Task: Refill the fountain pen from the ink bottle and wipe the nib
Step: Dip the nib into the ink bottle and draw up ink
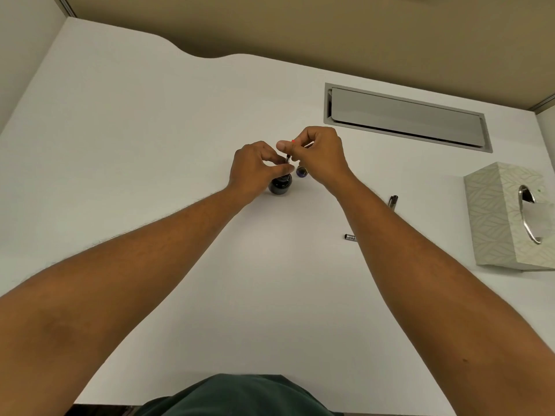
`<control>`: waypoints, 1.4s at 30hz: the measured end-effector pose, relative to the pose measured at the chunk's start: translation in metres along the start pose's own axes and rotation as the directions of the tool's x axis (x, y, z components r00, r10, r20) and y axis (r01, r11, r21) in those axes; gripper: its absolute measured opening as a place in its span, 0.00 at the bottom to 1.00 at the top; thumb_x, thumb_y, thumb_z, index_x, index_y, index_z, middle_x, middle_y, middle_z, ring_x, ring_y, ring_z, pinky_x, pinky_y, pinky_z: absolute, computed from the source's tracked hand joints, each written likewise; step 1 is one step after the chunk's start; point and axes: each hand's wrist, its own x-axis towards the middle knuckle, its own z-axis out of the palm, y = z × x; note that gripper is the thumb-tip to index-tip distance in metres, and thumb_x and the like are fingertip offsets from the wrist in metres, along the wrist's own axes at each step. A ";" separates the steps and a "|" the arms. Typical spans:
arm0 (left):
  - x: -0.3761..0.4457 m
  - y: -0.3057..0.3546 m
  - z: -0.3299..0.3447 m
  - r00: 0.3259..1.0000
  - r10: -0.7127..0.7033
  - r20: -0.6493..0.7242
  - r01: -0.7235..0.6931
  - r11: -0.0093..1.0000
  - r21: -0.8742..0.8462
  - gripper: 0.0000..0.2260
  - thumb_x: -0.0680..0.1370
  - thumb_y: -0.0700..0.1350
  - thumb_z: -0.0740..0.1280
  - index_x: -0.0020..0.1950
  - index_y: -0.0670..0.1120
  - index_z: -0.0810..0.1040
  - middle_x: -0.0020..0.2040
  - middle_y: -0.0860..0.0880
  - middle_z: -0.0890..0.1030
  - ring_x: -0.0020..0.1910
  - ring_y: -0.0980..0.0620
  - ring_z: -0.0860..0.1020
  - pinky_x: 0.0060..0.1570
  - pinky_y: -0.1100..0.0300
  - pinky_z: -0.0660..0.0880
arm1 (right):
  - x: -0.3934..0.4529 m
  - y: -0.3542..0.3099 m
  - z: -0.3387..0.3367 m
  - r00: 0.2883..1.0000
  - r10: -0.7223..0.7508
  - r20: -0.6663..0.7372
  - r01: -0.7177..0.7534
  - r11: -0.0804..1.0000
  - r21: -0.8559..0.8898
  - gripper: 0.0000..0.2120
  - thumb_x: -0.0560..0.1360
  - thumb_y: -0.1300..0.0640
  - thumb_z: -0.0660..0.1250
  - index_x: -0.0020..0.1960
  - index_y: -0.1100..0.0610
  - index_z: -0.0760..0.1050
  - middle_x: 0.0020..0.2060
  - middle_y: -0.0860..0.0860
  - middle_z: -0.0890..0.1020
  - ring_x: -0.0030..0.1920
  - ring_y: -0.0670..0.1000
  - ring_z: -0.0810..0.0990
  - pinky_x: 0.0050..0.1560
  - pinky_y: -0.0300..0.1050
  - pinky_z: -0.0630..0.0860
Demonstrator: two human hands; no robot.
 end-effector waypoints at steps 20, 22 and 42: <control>-0.002 0.001 -0.004 1.000 0.006 0.007 -0.006 1.000 0.004 0.07 0.71 0.49 0.82 0.47 0.49 0.90 0.45 0.55 0.83 0.48 0.56 0.82 0.48 0.64 0.73 | 0.001 0.005 -0.013 0.967 -0.045 0.249 0.049 0.999 -0.009 0.09 0.81 0.56 0.72 0.60 0.56 0.84 0.49 0.51 0.86 0.48 0.58 0.88 0.48 0.63 0.84; -0.002 0.001 -0.003 1.000 0.005 0.007 -0.005 1.000 -0.001 0.07 0.71 0.49 0.82 0.47 0.49 0.90 0.45 0.56 0.83 0.49 0.56 0.82 0.48 0.66 0.72 | 0.000 0.005 -0.015 0.968 -0.065 0.243 0.069 0.998 -0.010 0.07 0.81 0.57 0.71 0.56 0.58 0.86 0.46 0.51 0.88 0.47 0.55 0.88 0.49 0.63 0.84; -0.007 -0.003 0.000 1.000 -0.004 -0.031 0.004 1.000 0.007 0.09 0.70 0.51 0.83 0.48 0.51 0.90 0.46 0.57 0.82 0.51 0.52 0.82 0.49 0.59 0.74 | -0.001 0.000 -0.011 0.988 -0.050 0.147 0.046 0.998 0.032 0.05 0.78 0.59 0.76 0.49 0.62 0.86 0.45 0.57 0.88 0.40 0.53 0.88 0.45 0.68 0.83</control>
